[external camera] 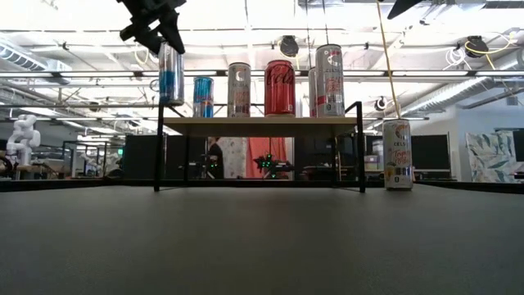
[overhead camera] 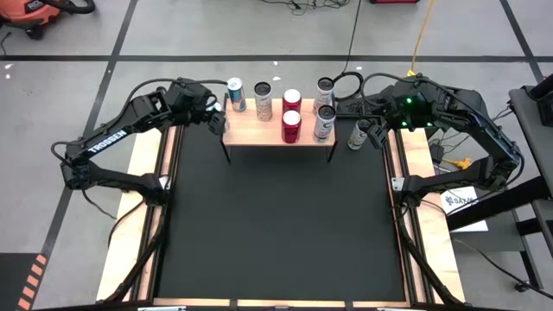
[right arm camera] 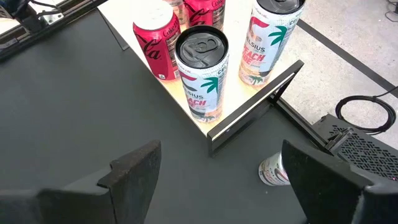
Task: Place canned beverage on shelf
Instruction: Put the blue soda can on the shelf aligned with the other blue soda can
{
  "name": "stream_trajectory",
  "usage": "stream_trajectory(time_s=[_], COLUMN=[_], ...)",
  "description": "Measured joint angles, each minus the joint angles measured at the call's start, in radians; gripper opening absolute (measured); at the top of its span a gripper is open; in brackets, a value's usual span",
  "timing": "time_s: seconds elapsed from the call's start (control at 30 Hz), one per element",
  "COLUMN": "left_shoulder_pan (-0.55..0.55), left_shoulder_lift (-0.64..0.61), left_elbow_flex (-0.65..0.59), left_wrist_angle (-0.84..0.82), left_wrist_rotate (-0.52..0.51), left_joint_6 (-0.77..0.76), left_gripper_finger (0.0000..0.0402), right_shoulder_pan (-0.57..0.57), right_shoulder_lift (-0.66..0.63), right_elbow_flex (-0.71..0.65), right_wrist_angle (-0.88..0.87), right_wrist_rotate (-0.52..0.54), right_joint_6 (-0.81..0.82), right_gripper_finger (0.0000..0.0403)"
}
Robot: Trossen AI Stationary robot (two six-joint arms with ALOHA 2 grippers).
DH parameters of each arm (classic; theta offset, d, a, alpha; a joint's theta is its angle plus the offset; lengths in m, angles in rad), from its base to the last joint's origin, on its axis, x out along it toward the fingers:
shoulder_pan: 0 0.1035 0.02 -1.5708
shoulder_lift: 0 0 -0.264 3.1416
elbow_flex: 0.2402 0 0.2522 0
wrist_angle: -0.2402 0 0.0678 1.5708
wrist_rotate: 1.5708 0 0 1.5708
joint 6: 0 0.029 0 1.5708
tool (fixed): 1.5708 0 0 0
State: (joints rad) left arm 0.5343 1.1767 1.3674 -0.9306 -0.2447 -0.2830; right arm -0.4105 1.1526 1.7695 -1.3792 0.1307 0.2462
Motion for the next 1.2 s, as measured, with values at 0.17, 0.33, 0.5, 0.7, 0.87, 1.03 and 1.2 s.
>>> stream_trajectory(time_s=[0.17,0.33,0.5,0.7,0.87,1.03,1.2], left_shoulder_pan=[-0.007,-0.02,-0.04,-0.082,-0.099,-0.107,-0.124], left_shoulder_lift=[0.0,0.001,0.032,0.088,0.117,0.137,0.142], left_elbow_flex=[0.0,0.013,0.068,0.093,0.093,0.093,0.093], left_wrist_angle=[0.005,0.024,0.005,-0.005,-0.003,-0.002,0.002], left_wrist_rotate=[0.0,0.0,-0.006,-0.064,-0.083,-0.133,-0.153], left_joint_6=[-0.001,-0.001,-0.009,-0.027,-0.077,-0.129,-0.182], left_gripper_finger=[0.0219,0.0219,0.0219,0.0219,0.0219,0.0219,0.0219], right_shoulder_pan=[0.0,0.0,0.0,0.0,0.0,0.0,0.0], right_shoulder_lift=[0.0,0.0,0.0,0.0,0.0,0.0,0.0], right_elbow_flex=[0.0,0.0,0.0,0.0,0.0,0.0,0.0], right_wrist_angle=[0.0,0.0,0.0,0.0,-0.001,0.0,-0.001], right_wrist_rotate=[0.0,0.0,0.0,0.0,0.0,0.0,0.0], right_joint_6=[0.0,0.0,0.0,0.0,0.002,0.021,0.041], right_gripper_finger=[0.0318,0.0318,0.0318,0.0318,0.0318,0.0318,0.0318])
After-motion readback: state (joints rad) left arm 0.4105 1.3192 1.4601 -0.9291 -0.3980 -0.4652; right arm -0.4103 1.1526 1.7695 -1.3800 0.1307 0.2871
